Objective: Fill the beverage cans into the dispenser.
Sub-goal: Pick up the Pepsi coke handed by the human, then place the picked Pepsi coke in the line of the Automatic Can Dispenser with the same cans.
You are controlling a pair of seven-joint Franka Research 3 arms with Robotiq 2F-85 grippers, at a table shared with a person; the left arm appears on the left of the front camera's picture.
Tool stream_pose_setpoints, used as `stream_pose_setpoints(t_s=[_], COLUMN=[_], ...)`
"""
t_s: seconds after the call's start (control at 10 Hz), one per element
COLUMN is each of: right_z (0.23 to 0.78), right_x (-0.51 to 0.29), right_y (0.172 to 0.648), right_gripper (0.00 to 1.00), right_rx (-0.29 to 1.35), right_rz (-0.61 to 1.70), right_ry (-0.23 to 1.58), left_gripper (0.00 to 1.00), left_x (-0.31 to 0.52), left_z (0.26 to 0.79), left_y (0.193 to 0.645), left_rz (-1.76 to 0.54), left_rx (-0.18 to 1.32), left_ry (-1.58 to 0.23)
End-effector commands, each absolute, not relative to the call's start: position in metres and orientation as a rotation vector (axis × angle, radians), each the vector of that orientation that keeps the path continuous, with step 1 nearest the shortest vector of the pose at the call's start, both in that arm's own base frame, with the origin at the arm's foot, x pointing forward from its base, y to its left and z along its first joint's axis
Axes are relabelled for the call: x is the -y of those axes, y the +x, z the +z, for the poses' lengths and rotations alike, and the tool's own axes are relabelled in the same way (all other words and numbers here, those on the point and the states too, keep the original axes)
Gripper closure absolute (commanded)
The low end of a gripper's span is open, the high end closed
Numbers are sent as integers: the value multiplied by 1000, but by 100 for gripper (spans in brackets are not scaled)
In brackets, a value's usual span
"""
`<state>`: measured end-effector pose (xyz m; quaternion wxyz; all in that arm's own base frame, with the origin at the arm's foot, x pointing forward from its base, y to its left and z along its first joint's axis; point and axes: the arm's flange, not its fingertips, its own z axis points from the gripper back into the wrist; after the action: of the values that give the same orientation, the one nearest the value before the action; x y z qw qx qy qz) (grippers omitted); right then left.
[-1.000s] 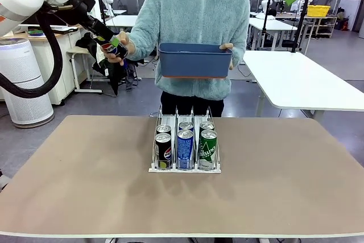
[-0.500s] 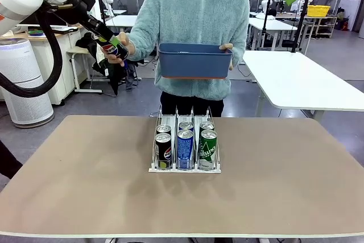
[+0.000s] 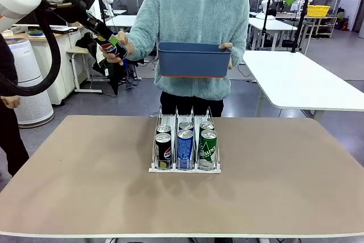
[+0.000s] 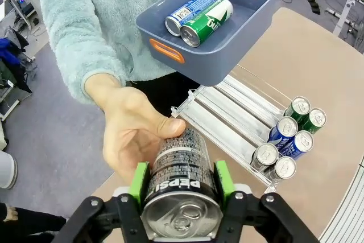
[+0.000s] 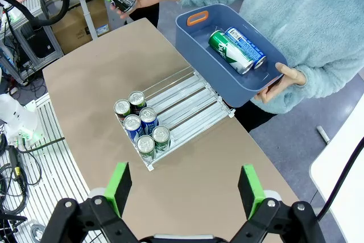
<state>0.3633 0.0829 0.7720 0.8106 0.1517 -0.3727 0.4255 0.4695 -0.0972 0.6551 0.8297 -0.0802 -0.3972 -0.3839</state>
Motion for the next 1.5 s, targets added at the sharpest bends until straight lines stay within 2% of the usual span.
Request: stream_pose_setpoints(t_s=[0.0,1.4], right_z=[771,771], right_x=[-83,-83], right_y=[362,362], right_gripper=[0,0], right_rx=[795,795], right_rz=[909,909], right_ry=[325,325], left_gripper=[100,100], left_x=[95,98], left_z=[653,654], left_y=[464,469], left_rz=[-827,-824], left_rx=[830,837], left_ry=[-157,-167])
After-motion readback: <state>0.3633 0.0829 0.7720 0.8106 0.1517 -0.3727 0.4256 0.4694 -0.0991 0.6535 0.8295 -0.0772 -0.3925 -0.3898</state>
